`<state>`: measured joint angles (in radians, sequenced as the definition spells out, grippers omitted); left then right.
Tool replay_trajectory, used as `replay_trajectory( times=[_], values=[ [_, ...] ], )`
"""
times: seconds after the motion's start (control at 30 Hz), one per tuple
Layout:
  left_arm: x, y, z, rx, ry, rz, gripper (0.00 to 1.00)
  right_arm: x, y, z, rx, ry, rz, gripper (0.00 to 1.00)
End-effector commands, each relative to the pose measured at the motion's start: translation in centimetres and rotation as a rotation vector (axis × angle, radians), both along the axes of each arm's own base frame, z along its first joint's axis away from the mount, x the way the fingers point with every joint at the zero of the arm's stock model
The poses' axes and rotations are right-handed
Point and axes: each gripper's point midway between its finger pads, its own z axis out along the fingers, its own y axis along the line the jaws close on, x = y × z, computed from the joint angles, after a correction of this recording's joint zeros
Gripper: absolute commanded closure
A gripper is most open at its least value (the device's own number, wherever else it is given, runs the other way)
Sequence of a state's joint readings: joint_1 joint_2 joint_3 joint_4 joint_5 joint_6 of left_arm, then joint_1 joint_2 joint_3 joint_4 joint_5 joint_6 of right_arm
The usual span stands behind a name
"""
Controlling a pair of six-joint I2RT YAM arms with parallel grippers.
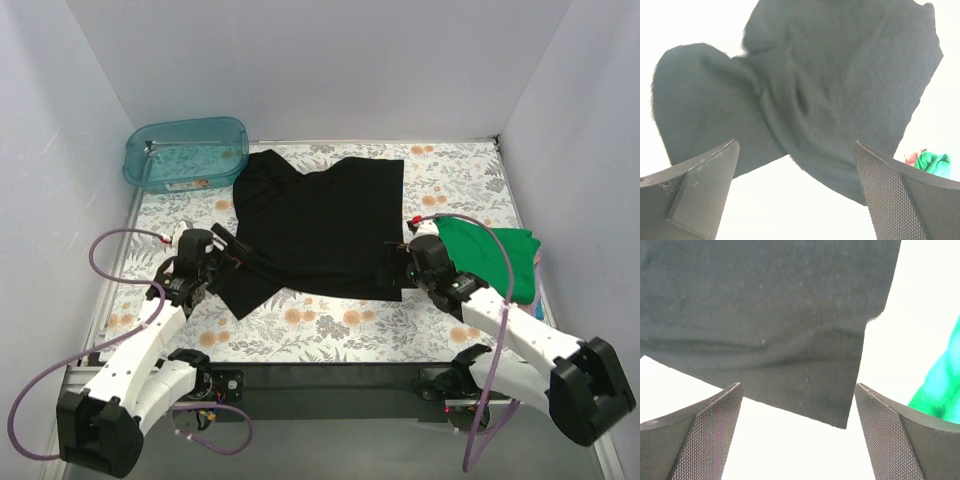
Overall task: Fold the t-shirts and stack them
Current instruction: Flatten the tshirt out
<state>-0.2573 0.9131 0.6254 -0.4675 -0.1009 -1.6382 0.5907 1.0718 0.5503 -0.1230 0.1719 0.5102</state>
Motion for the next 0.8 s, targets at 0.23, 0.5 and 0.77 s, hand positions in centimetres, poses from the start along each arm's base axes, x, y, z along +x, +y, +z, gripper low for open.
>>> replay_trajectory(
  times=[0.23, 0.5, 0.77],
  values=[
    [-6.7, 0.1, -7.8, -0.039, 0.302, 0.012, 0.02, -3.5, -0.9, 0.0, 0.125, -0.032, 0.001, 0.02],
    [-7.2, 1.1, -11.3, 0.028, 0.433, 0.067, 0.13, -3.7, -1.4, -1.4, 0.099, -0.008, -0.016, 0.02],
    [-7.3, 1.8, -12.6, 0.091, 0.481, 0.093, 0.47, -3.4, -1.9, -2.6, 0.049, 0.025, -0.046, 0.02]
  ],
)
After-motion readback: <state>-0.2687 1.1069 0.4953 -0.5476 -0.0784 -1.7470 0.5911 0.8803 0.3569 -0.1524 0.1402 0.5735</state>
